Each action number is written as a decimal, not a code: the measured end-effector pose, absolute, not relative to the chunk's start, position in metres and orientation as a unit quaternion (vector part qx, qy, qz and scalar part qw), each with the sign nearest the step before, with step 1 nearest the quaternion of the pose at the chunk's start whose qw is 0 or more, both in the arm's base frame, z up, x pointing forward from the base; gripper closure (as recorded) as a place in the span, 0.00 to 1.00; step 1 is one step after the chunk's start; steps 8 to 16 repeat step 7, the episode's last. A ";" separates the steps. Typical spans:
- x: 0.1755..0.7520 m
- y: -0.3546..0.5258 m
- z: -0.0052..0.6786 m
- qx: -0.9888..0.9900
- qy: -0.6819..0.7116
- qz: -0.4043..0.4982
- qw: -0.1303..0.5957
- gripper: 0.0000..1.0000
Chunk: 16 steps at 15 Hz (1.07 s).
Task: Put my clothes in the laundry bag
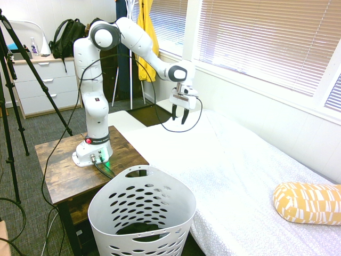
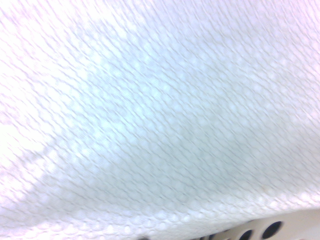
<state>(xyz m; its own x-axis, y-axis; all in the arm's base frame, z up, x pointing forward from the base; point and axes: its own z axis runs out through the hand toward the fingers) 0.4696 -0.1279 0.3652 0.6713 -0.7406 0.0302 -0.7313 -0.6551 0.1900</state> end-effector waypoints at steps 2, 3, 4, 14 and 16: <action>0.488 -0.074 0.365 0.915 -0.398 0.033 0.058 0.00; 0.496 -0.056 0.369 0.917 -0.392 0.064 0.041 0.00; 0.501 -0.042 0.374 0.919 -0.384 0.085 0.027 0.00; 0.506 -0.005 0.379 0.925 -0.370 0.084 -0.021 0.00; 0.506 -0.005 0.379 0.925 -0.370 0.084 -0.021 0.00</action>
